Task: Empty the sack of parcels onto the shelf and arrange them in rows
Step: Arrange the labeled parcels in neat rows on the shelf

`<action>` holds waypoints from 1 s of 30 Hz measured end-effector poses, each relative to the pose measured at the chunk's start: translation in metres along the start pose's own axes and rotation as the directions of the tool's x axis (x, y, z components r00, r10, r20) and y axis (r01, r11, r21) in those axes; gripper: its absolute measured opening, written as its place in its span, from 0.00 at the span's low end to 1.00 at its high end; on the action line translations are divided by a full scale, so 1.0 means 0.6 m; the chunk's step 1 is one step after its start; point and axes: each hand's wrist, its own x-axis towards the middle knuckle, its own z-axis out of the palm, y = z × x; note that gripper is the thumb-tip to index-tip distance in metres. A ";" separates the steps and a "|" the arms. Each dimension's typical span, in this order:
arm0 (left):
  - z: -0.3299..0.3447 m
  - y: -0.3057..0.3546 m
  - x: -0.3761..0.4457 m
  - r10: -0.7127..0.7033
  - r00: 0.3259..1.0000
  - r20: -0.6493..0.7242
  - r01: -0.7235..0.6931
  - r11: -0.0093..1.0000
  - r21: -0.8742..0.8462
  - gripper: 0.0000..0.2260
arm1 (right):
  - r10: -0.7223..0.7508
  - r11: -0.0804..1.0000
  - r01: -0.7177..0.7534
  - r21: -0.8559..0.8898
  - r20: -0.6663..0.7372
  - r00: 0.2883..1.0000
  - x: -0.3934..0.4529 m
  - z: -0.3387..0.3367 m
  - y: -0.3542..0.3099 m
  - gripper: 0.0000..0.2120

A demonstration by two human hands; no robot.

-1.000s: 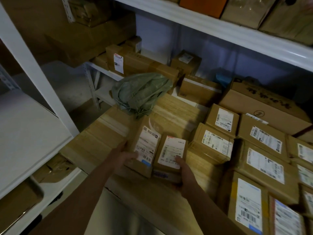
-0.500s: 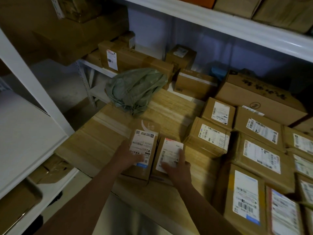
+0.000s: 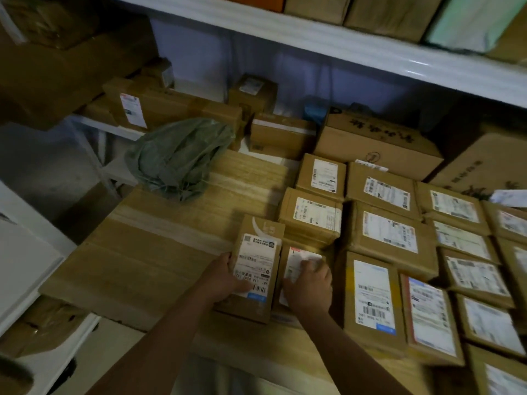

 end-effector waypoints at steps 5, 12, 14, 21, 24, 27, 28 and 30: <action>0.040 0.019 0.003 -0.002 0.999 0.042 0.003 1.000 -0.003 0.31 | -0.172 0.981 0.153 -0.123 -0.163 0.972 -0.010 -0.036 0.031 0.22; 0.071 0.029 0.022 -0.011 0.999 -0.043 0.012 1.000 0.011 0.20 | 0.198 0.964 -0.207 -0.166 -0.068 0.978 -0.015 -0.085 0.117 0.37; 0.079 0.034 0.020 -0.007 0.998 -0.066 0.007 1.000 0.010 0.16 | 0.310 0.937 -0.309 -0.160 -0.021 0.950 -0.014 -0.094 0.140 0.39; 0.096 0.035 0.029 -0.030 0.987 -0.159 0.031 1.000 0.005 0.18 | 0.136 0.979 -0.113 -0.170 0.128 0.982 -0.012 -0.111 0.193 0.38; 0.105 0.042 0.036 -0.020 0.973 -0.229 0.033 0.998 0.054 0.20 | 0.085 0.992 -0.071 -0.100 0.141 0.986 -0.009 -0.124 0.203 0.35; 0.125 0.060 0.035 0.106 0.920 -0.377 -0.011 0.970 0.245 0.20 | 0.179 0.981 -0.184 -0.055 -0.085 0.980 -0.006 -0.142 0.221 0.31; 0.137 0.071 0.027 0.175 0.896 -0.408 -0.036 0.945 0.326 0.21 | 0.236 0.970 -0.242 -0.028 -0.137 0.962 -0.004 -0.150 0.230 0.31; 0.172 0.095 0.007 0.329 0.853 -0.405 -0.104 0.868 0.485 0.24 | 0.372 0.928 -0.370 0.047 -0.154 0.915 0.006 -0.168 0.260 0.31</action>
